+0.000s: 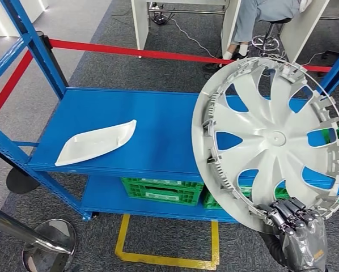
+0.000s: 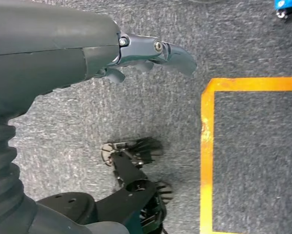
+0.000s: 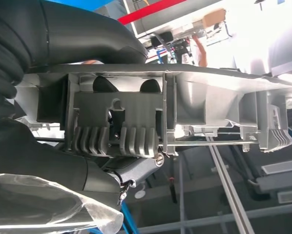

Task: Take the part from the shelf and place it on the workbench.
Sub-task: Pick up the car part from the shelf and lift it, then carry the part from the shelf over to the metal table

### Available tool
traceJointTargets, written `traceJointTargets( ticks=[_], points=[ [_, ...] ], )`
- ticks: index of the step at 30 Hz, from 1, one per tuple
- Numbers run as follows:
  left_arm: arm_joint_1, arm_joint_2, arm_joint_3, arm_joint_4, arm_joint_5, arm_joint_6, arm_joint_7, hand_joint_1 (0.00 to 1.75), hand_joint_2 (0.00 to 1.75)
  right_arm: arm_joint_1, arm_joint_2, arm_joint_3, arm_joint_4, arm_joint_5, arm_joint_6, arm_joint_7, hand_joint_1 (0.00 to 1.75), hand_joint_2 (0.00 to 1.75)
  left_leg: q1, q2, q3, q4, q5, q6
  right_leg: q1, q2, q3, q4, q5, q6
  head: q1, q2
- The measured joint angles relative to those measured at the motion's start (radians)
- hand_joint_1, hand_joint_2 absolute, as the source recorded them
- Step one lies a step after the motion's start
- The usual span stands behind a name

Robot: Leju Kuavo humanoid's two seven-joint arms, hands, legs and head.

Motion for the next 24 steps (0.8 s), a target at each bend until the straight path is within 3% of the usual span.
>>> traceJointTargets(
  ticks=[1, 2, 3, 4, 5, 7, 8, 10, 11, 12, 15, 16, 17, 18, 20, 22, 24],
  points=[
    [0.000, -0.002, 0.000, 0.000, 0.000, 0.000, 0.000, 0.00, 1.75, 0.002, 0.000, -0.001, 0.000, 0.000, 0.000, 0.000, 1.75, 1.75, -0.002, 0.001, -0.012, 0.002, 0.009, 0.000, 0.000, 0.000, -0.004, 0.045, -0.013, 0.002, 0.000, 0.000],
    [0.000, -0.003, 0.000, 0.000, 0.000, 0.000, 0.001, 0.00, 1.75, 0.004, 0.000, -0.001, 0.000, 0.000, 0.000, -0.001, 1.75, 1.75, -0.003, 0.001, -0.025, 0.004, 0.017, 0.000, 0.000, 0.000, 0.005, 0.061, -0.002, 0.002, 0.000, 0.000],
    [-0.001, -0.004, 0.000, 0.000, 0.000, 0.000, 0.001, 0.00, 1.75, 0.005, 0.000, -0.002, 0.000, 0.000, 0.000, -0.001, 1.75, 1.75, -0.004, 0.001, -0.038, 0.008, 0.025, -0.001, 0.001, 0.000, 0.031, 0.042, 0.026, 0.003, 0.000, 0.000],
    [-0.001, -0.005, 0.000, 0.000, 0.000, 0.000, 0.002, 0.00, 1.75, 0.006, 0.000, -0.002, -0.001, 0.000, 0.000, -0.001, 1.75, 1.75, -0.004, 0.001, -0.051, 0.014, 0.032, -0.003, 0.001, 0.000, 0.074, -0.012, 0.060, 0.002, 0.000, 0.000],
    [-0.002, -0.006, -0.001, 0.000, 0.000, 0.000, 0.002, 0.00, 1.75, 0.006, 0.000, -0.002, -0.002, 0.000, 0.000, -0.001, 1.75, 1.75, -0.005, 0.000, -0.062, 0.020, 0.038, -0.006, 0.001, 0.000, 0.124, -0.084, 0.074, 0.000, 0.000, 0.000],
    [-0.003, -0.006, -0.001, -0.001, -0.002, 0.001, 0.004, 0.00, 1.75, 0.007, 0.000, -0.004, -0.005, -0.002, 0.000, -0.005, 1.75, 1.75, -0.007, -0.001, -0.078, 0.032, 0.050, -0.014, 0.003, 0.001, 0.201, -0.207, 0.068, -0.008, -0.001, 0.000],
    [-0.003, -0.006, -0.001, -0.001, -0.004, 0.001, 0.005, 0.00, 1.75, 0.008, 0.000, -0.005, -0.008, -0.003, 0.000, -0.009, 1.75, 1.75, -0.008, -0.001, -0.082, 0.035, 0.057, -0.019, 0.005, 0.001, 0.213, -0.234, 0.057, -0.014, -0.001, 0.000],
    [-0.002, -0.005, -0.001, -0.001, -0.011, 0.003, 0.009, 0.00, 1.75, 0.011, 0.000, -0.008, -0.013, -0.008, 0.000, -0.015, 1.75, 1.75, -0.007, -0.003, -0.086, 0.037, 0.068, -0.029, 0.005, -0.001, 0.204, -0.240, 0.065, -0.028, -0.001, 0.000],
    [-0.002, -0.005, -0.002, -0.001, -0.015, 0.004, 0.011, 0.00, 1.75, 0.011, 0.000, -0.010, -0.014, -0.010, 0.000, -0.016, 1.75, 1.75, -0.006, -0.004, -0.090, 0.044, 0.057, -0.035, 0.003, -0.003, 0.197, -0.241, 0.073, -0.036, -0.002, 0.000],
    [-0.001, -0.006, -0.003, -0.001, -0.019, 0.005, 0.013, 0.00, 1.75, 0.013, 0.000, -0.011, -0.016, -0.011, 0.000, -0.016, 1.75, 1.75, -0.004, -0.005, -0.096, 0.064, 0.027, -0.041, 0.001, -0.004, 0.188, -0.242, 0.083, -0.044, -0.003, 0.000],
    [-0.004, -0.006, -0.005, -0.002, -0.030, 0.006, 0.022, 0.00, 1.75, 0.021, 0.000, -0.013, -0.024, -0.011, 0.000, -0.010, 1.75, 1.75, 0.008, -0.006, -0.129, 0.226, -0.123, -0.060, -0.001, -0.007, 0.151, -0.239, 0.117, -0.053, -0.007, 0.000],
    [-0.006, -0.006, -0.005, -0.003, -0.034, 0.006, 0.025, 0.00, 1.75, 0.024, 0.000, -0.013, -0.026, -0.010, 0.000, -0.006, 1.75, 1.75, 0.012, -0.006, -0.133, 0.281, -0.147, -0.065, -0.001, -0.007, 0.137, -0.236, 0.129, -0.052, -0.007, 0.000],
    [-0.008, -0.007, -0.006, -0.004, -0.037, 0.006, 0.028, 0.00, 1.75, 0.027, 0.000, -0.015, -0.027, -0.010, 0.000, -0.003, 1.75, 1.75, 0.016, -0.006, -0.127, 0.312, -0.146, -0.068, -0.002, -0.006, 0.121, -0.232, 0.140, -0.050, -0.007, 0.000],
    [-0.009, -0.007, -0.006, -0.007, -0.040, 0.005, 0.029, 0.00, 1.75, 0.029, 0.000, -0.016, -0.029, -0.009, 0.000, 0.000, 1.75, 1.75, 0.019, -0.006, -0.106, 0.307, -0.125, -0.069, -0.002, -0.006, 0.105, -0.226, 0.150, -0.048, -0.007, 0.000],
    [-0.013, -0.007, -0.006, -0.015, -0.044, 0.004, 0.032, 0.00, 1.75, 0.031, 0.000, -0.017, -0.033, -0.009, 0.000, 0.004, 1.75, 1.75, 0.022, -0.008, -0.017, 0.193, -0.076, -0.065, -0.002, -0.005, 0.074, -0.217, 0.167, -0.041, -0.007, 0.000],
    [-0.019, -0.006, -0.007, -0.024, -0.048, 0.004, 0.034, 0.00, 1.75, 0.032, 0.000, -0.018, -0.040, -0.012, 0.000, 0.006, 1.75, 1.75, 0.020, -0.011, 0.073, 0.049, -0.073, -0.056, -0.001, -0.004, 0.055, -0.212, 0.185, -0.030, -0.006, 0.000],
    [-0.023, -0.006, -0.007, -0.029, -0.051, 0.004, 0.036, 0.00, 1.75, 0.032, 0.000, -0.019, -0.046, -0.013, 0.000, 0.006, 1.75, 1.75, 0.013, -0.012, 0.096, -0.006, -0.081, -0.047, -0.003, -0.004, 0.047, -0.216, 0.206, -0.015, -0.005, 0.000]
  ],
)
